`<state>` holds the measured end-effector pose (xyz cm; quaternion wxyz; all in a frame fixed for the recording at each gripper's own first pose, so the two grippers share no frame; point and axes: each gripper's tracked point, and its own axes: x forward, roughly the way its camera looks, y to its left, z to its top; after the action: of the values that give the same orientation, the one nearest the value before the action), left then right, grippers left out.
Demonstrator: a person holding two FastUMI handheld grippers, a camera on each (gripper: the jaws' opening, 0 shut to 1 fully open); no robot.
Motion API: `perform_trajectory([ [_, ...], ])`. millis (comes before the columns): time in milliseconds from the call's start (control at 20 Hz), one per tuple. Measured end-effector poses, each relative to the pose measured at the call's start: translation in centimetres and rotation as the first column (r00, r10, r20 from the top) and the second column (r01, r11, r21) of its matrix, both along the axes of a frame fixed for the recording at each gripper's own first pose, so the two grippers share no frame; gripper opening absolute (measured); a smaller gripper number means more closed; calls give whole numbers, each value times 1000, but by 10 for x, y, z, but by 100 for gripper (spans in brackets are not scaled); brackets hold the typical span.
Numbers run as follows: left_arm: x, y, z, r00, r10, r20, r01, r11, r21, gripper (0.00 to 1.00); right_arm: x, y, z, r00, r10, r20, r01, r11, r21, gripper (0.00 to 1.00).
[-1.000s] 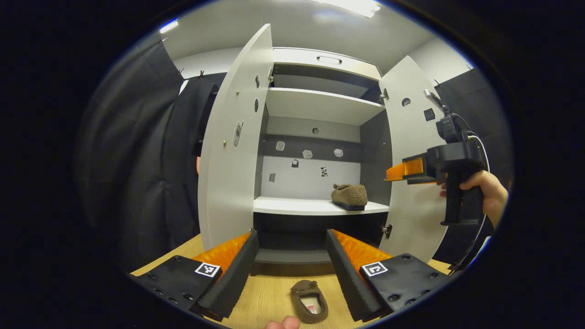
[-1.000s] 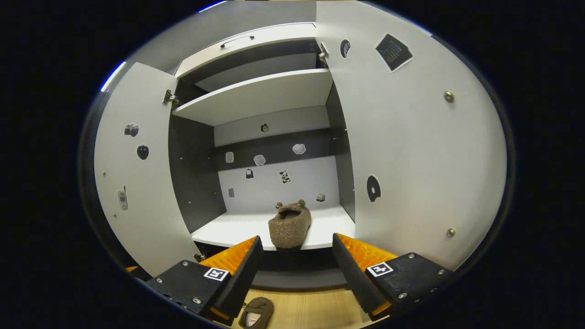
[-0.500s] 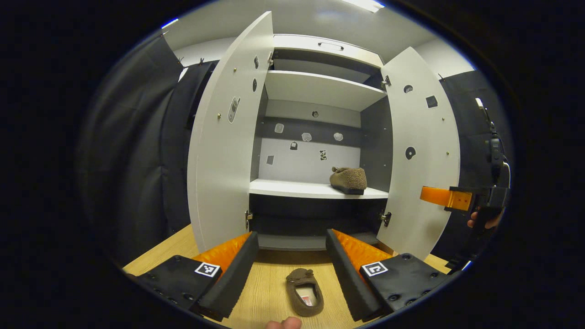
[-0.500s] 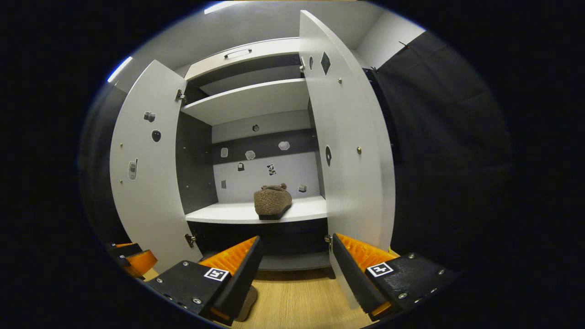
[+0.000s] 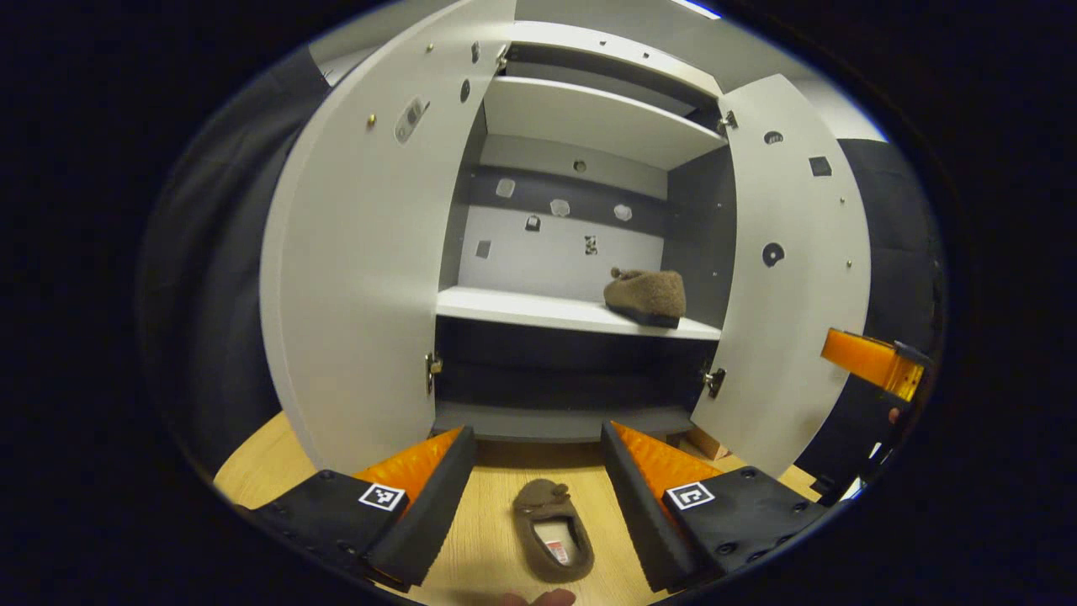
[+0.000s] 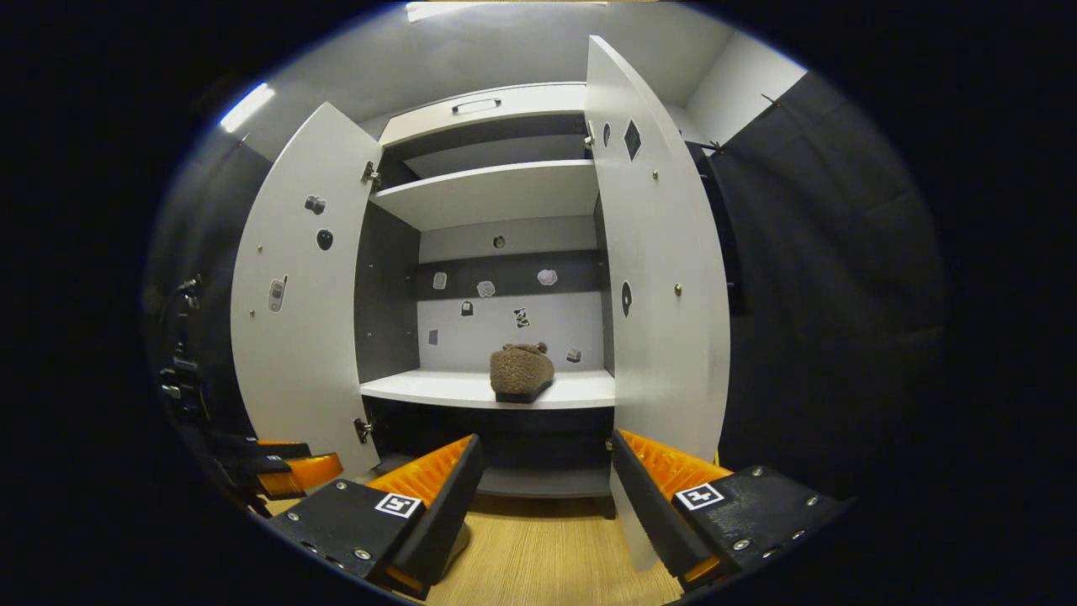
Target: Grab one shoe with the right hand and put it into the shoe cabinet, grab the other shoe with the left hand and put it into the shoe cabinet; then close the right door with the right hand and the left door with the left hand.
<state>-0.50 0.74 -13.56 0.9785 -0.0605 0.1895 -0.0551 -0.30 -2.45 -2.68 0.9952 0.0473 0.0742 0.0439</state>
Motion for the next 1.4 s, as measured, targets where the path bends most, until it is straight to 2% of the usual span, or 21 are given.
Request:
perform_trajectory([
  [100,-4,-1,-45,993,-11,-114,6,999,-40,97,-3,-2,-3,1000,-2,-6,2,1000,-12,94],
  [200,-6,-1,-95,978,-12,-210,5,999,-35,98,-5,-4,-2,1000,0,-6,0,1000,-16,94],
  [300,-12,4,-142,951,-9,-310,9,1000,-1,98,-6,-5,-2,1000,2,-4,-3,1000,-20,94],
  [450,-18,0,-187,907,-12,-421,-1,1000,-30,98,-7,-9,-13,1000,-1,-27,0,1000,-19,94],
  [600,-13,2,-207,892,15,-452,-29,999,-24,98,-14,-10,-21,999,-2,-52,1,1000,-5,94],
  [950,34,16,-252,889,59,-454,-57,998,18,98,-24,-25,-22,998,-28,-63,26,999,-25,94],
  [1000,40,18,-252,897,68,-437,-60,998,33,96,-24,-28,-24,997,-34,-66,32,999,-30,94],
  [1150,48,9,-255,899,38,-437,-34,999,17,94,-26,-29,-29,996,-31,-85,29,999,-21,94],
  [1200,50,1,-254,902,14,-432,-26,999,-22,80,-26,-28,-31,996,-27,-91,25,999,-20,94],
  [1300,52,-3,-251,903,7,-430,-32,998,-51,36,-26,-28,-33,995,-22,-97,20,1000,-19,94],
  [1350,51,3,-252,900,23,-434,-41,999,-33,35,-25,-26,-34,995,-16,-98,14,1000,-18,94],
  [1400,51,5,-247,901,31,-433,-49,998,-31,20,-25,-24,-35,995,-10,-102,8,1000,-18,94],
])
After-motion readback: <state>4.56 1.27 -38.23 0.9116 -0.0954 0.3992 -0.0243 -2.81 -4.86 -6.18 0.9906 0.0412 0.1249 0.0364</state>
